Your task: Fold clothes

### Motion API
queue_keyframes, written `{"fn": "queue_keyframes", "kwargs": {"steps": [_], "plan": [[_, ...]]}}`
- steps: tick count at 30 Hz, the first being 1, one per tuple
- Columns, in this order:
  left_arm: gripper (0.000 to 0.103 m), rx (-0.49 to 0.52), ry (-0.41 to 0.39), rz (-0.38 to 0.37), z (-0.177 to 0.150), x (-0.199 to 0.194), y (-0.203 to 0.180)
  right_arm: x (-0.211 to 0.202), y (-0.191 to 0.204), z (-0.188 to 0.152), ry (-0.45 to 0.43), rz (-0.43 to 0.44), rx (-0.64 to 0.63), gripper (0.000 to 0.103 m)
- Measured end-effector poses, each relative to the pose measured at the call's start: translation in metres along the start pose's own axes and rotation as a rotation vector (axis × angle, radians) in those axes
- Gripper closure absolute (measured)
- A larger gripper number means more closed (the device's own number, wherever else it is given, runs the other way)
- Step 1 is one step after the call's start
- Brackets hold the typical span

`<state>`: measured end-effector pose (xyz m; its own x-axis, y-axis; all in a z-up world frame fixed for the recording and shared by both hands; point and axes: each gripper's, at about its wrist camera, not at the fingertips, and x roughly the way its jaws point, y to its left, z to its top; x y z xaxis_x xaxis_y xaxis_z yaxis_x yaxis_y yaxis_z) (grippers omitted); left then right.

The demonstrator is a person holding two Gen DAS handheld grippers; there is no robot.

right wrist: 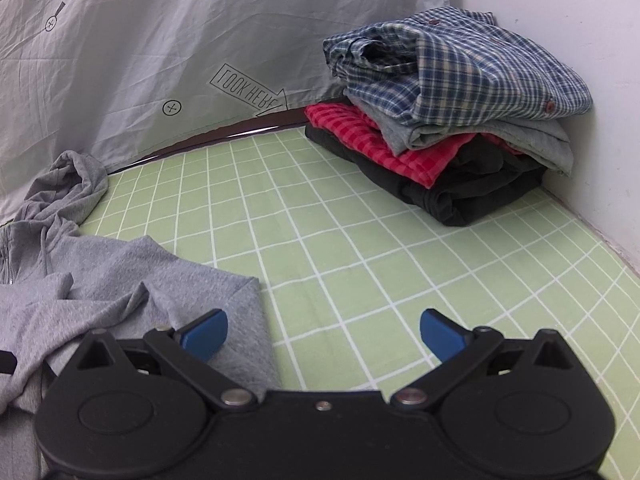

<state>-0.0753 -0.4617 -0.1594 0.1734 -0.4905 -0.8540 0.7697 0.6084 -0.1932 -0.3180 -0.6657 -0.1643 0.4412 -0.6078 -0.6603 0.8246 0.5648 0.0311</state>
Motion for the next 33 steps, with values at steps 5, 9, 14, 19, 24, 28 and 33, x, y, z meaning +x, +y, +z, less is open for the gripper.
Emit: {"fn": "queue_keyframes", "kwargs": {"steps": [5, 9, 14, 19, 24, 28, 33], "plan": [[0.096, 0.013, -0.014, 0.026, -0.001, -0.002, 0.0, -0.002, -0.002, 0.0, 0.001, -0.016, 0.002, 0.0], [0.098, 0.011, -0.045, 0.02, -0.001, -0.013, 0.002, -0.008, -0.001, 0.0, -0.013, -0.021, -0.009, 0.0], [0.098, 0.063, -0.132, 0.06, 0.002, -0.042, -0.001, -0.019, -0.002, 0.001, -0.033, -0.034, -0.007, 0.0], [0.098, 0.075, -0.229, 0.127, 0.01, -0.079, 0.011, -0.033, 0.003, -0.004, -0.042, -0.046, 0.008, 0.0], [0.098, 0.041, -0.28, 0.185, 0.017, -0.11, 0.044, -0.047, 0.021, -0.016, -0.032, -0.047, 0.02, 0.0], [0.098, 0.015, -0.311, 0.218, 0.021, -0.131, 0.074, -0.057, 0.041, -0.024, -0.018, -0.041, 0.02, 0.0], [0.098, -0.021, -0.376, 0.228, 0.025, -0.164, 0.105, -0.067, 0.073, -0.031, -0.001, -0.032, -0.003, 0.0]]}}
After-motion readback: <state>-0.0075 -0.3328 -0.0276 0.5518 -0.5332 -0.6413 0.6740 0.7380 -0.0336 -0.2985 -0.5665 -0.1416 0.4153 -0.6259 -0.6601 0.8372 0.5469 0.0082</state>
